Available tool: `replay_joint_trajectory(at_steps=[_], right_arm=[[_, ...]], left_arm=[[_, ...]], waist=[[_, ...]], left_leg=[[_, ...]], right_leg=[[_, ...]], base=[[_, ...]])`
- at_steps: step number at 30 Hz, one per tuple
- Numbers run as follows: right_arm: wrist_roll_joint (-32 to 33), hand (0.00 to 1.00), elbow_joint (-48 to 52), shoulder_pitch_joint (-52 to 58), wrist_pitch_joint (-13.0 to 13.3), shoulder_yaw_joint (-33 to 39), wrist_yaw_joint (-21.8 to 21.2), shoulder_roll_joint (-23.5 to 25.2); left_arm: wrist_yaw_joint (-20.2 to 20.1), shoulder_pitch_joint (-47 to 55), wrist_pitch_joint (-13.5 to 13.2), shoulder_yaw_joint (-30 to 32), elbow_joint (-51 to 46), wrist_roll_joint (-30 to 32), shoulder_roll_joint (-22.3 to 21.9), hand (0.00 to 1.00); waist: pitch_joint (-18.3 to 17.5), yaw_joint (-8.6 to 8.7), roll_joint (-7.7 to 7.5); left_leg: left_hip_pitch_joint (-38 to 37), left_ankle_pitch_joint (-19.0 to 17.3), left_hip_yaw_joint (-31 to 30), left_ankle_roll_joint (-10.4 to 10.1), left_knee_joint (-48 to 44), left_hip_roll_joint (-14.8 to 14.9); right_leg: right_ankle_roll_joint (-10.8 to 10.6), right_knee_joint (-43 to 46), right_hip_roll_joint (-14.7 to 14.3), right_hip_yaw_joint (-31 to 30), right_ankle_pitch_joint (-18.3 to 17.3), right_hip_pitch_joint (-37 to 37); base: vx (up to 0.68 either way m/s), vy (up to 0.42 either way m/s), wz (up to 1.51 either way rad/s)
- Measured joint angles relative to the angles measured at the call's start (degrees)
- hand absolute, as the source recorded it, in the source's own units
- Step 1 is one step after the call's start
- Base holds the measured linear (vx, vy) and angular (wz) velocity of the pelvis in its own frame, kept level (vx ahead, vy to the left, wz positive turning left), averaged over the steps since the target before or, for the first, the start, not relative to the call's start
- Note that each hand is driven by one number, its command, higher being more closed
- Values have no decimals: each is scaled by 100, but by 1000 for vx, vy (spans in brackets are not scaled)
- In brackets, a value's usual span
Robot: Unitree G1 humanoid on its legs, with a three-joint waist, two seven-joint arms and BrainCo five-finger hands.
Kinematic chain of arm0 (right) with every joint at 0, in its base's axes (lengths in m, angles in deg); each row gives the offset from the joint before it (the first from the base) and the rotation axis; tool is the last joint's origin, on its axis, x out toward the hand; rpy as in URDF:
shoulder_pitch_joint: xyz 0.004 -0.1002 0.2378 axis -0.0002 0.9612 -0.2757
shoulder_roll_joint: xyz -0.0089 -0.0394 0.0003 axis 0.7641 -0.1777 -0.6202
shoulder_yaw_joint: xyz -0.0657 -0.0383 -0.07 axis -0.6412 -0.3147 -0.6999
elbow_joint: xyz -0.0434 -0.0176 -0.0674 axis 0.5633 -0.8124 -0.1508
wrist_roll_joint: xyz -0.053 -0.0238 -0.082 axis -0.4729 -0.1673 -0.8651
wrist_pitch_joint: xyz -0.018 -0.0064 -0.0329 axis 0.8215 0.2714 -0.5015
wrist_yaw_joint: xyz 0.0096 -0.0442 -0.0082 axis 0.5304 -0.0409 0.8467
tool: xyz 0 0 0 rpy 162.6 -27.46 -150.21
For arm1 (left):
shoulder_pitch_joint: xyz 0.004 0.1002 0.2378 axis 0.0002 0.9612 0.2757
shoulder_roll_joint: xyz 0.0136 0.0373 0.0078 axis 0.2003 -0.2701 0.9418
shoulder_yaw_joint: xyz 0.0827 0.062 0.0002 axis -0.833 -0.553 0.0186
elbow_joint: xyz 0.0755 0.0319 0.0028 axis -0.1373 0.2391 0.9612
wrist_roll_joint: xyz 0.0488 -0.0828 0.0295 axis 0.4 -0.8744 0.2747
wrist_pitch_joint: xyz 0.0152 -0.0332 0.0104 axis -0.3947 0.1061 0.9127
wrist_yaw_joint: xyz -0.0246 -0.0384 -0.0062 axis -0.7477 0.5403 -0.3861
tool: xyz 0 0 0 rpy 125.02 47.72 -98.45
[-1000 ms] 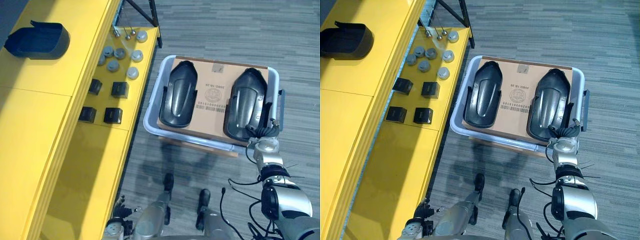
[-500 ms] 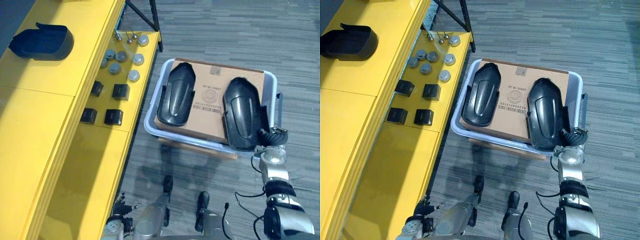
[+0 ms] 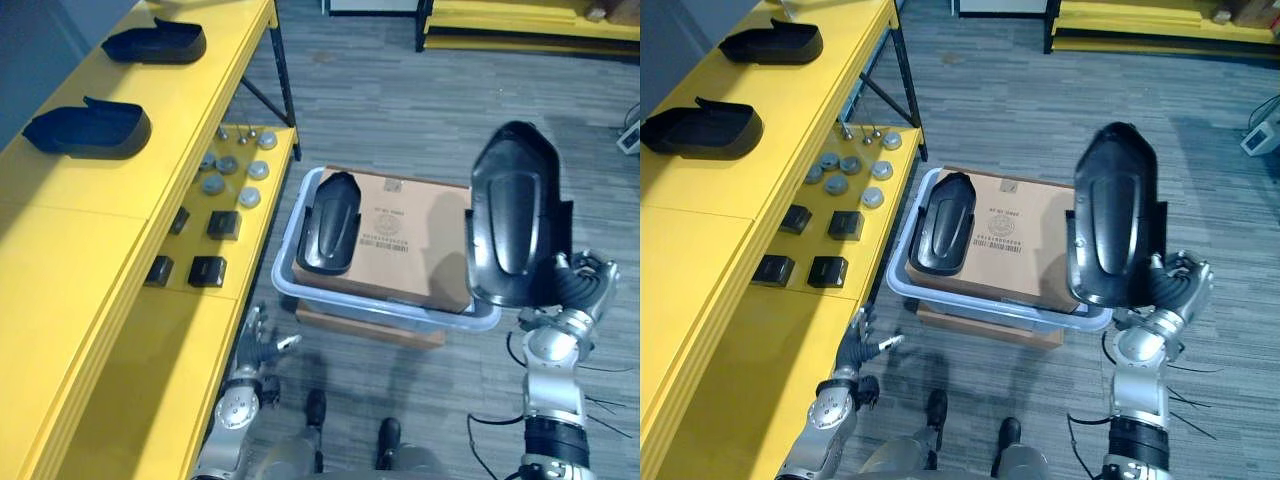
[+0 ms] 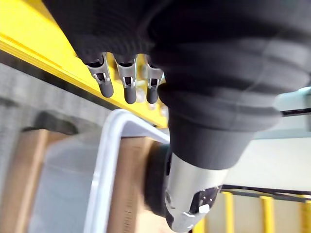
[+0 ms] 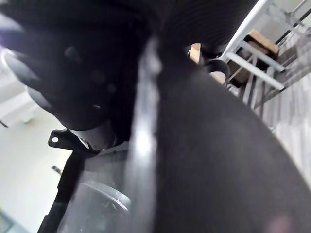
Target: Walk over and take plastic housings, then place them on the shelf
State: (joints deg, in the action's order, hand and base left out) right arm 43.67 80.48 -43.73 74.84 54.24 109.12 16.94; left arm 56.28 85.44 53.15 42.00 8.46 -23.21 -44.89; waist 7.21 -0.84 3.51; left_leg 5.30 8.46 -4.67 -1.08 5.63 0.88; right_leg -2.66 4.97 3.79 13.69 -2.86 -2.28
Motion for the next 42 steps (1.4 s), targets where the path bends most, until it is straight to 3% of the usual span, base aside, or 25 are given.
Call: replay_joint_trajectory(at_steps=[9, 21, 22, 24, 25, 34, 42], right_arm=[[-520, 100, 412, 137, 236, -1555, -236, 250], [-880, 100, 410, 141, 275, -2598, -231, 217], [-878, 100, 406, 152, 275, -2631, -225, 177], [-873, 100, 388, 171, 275, -2671, -225, 117], [-872, 0, 384, 175, 275, -2681, -224, 101], [-108, 0, 184, 375, 475, -3150, -501, -251], [889, 0, 153, 358, 591, -3293, -873, -395]], left_arm=[[302, -676, 1, -657, -232, -506, -38, 0], [401, -1114, 16, -1274, -236, -1296, 226, 0], [425, -1116, 18, -1312, -235, -1343, 279, 100], [485, -1118, 20, -1385, -230, -1461, 352, 100], [509, -1119, 20, -1410, -230, -1480, 375, 100], [628, -1224, 56, -1453, -42, -1544, 547, 100], [827, -1228, 203, -1197, 58, -626, 536, 100]], waist=[[-318, 5, -10], [-590, 7, -43], [-621, 6, -49], [-691, 5, -56], [-706, 5, -59], [-835, 5, -135], [-902, -9, -158]], left_leg=[[-115, 0, 106, -1, 29, 15], [-155, -15, 186, -25, 31, 23], [-155, -14, 185, -24, 31, 22], [-149, -13, 184, -22, 31, 20], [-150, -12, 184, -21, 31, 20], [-159, 3, 176, 0, 31, 31], [-192, 2, 177, -1, 32, 45]], right_leg=[[17, 44, -2, -125, 14, 35], [23, -124, -23, -206, 160, 112], [22, -127, -22, -206, 161, 111], [21, -140, -21, -205, 167, 111], [21, -145, -21, -205, 168, 112], [43, -336, -57, -208, 273, 205], [48, -329, -71, -222, 276, 227]], base=[[-17, 3, -6], [-6, 5, -3], [0, 0, 0], [0, 0, 0], [0, 0, 0], [0, 0, 0], [0, 0, 0]])
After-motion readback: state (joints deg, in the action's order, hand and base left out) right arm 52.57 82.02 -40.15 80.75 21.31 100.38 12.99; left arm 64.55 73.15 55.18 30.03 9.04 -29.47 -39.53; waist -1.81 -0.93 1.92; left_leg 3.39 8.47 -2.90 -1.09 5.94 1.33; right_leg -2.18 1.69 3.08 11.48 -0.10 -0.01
